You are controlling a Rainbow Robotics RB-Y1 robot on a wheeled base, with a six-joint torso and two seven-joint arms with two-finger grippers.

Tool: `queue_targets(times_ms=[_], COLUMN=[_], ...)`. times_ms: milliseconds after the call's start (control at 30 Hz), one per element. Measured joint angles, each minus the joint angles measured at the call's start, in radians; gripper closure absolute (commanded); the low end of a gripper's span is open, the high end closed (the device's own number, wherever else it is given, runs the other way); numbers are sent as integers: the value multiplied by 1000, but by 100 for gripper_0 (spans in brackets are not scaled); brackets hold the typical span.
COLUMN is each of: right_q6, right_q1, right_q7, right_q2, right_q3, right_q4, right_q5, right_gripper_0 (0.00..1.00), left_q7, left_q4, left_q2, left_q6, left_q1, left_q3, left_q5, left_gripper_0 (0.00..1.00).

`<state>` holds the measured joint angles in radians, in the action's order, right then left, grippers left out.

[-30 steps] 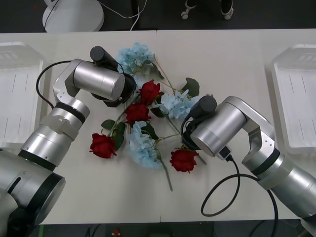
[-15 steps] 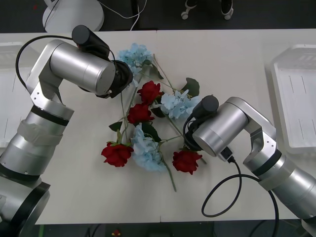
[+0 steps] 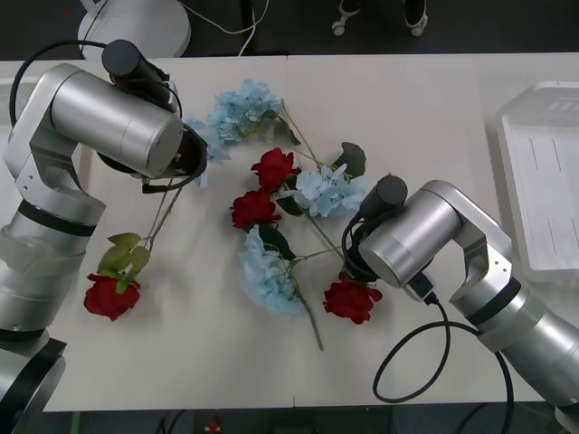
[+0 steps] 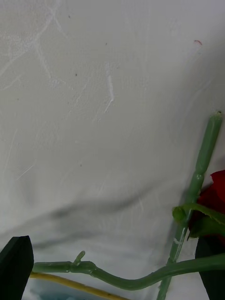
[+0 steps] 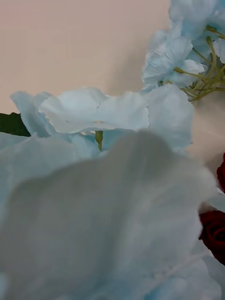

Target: Put the red flowers into the right box and the blue flowers into the left box

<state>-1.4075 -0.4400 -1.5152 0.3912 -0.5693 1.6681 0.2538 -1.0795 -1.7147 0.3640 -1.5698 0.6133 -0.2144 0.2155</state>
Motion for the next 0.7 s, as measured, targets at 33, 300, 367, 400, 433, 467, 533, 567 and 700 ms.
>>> queue_targets(times_ms=[33, 300, 367, 400, 433, 467, 533, 567, 700], right_q6=[0, 0, 0, 0, 0, 0, 0, 0, 5], right_q1=[2, 4, 4, 4, 4, 4, 4, 4, 4], right_q7=[15, 37, 37, 37, 37, 37, 37, 37, 41], right_q2=[0, 0, 0, 0, 0, 0, 0, 0, 0], right_q3=[0, 0, 0, 0, 0, 0, 0, 0, 7], right_q4=[0, 0, 0, 0, 0, 0, -5, -9, -36], right_q5=[1, 13, 13, 13, 13, 13, 16, 17, 19], right_gripper_0=[20, 88, 90, 94, 97, 99, 100, 100, 100], left_q7=[-1, 0, 8, 16, 29, 44, 91, 115, 154], left_q4=[0, 0, 0, 0, 0, 0, 0, 0, 0], left_q2=[0, 0, 0, 0, 0, 0, 0, 0, 0], left_q6=[0, -1, -1, -1, -1, -1, 1, 3, 22], left_q1=[0, 0, 0, 0, 0, 0, 0, 0, 0], left_q3=[10, 39, 39, 39, 39, 39, 39, 39, 39], left_q5=[0, 54, 74, 80, 85, 88, 90, 91, 94], left_gripper_0=[100, 100, 100, 100, 100, 100, 79, 59, 21])
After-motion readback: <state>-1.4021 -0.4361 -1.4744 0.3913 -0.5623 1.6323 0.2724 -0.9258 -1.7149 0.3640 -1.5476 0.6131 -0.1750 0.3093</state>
